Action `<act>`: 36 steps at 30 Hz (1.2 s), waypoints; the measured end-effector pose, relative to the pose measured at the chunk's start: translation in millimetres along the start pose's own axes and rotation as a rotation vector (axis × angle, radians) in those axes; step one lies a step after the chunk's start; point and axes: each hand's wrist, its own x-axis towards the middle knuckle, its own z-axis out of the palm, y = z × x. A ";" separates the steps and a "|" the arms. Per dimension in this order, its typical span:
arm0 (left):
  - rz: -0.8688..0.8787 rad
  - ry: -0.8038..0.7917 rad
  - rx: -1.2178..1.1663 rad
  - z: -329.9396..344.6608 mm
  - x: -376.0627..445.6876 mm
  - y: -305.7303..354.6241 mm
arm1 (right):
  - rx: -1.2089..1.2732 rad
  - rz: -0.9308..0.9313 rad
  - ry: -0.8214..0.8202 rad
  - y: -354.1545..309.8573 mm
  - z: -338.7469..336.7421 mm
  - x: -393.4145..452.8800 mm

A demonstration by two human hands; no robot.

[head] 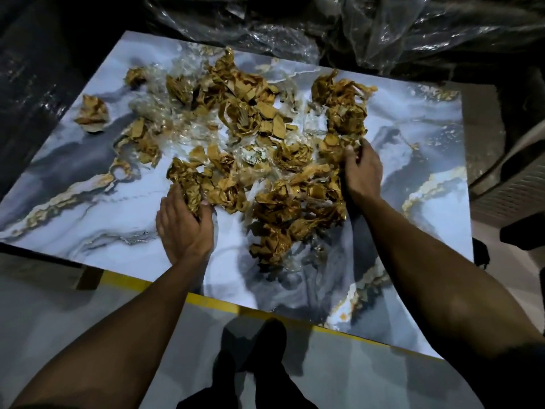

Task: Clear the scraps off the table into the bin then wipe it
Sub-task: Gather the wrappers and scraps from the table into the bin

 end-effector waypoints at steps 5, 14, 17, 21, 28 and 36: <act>0.004 -0.001 0.007 1.2 0.7 -1.6 | 0.026 -0.094 -0.072 -7.4 22.4 -19.0; 0.025 -0.038 -0.003 -2.8 0.5 -3.0 | 0.406 0.065 0.103 10.6 -3.4 -101.7; 0.028 -0.081 -0.014 -6.7 -1.0 -3.0 | 0.421 0.144 0.141 23.7 -1.0 -146.5; 0.048 -0.125 -0.018 -11.5 -2.0 -2.2 | 0.390 0.148 0.138 8.9 13.8 -181.1; 0.027 -0.277 -0.158 -20.0 7.1 -10.6 | 0.317 0.201 0.205 -49.3 65.1 -175.3; 0.537 -0.420 -0.168 -49.1 59.3 -53.3 | 0.323 0.342 0.432 -75.9 85.4 -156.9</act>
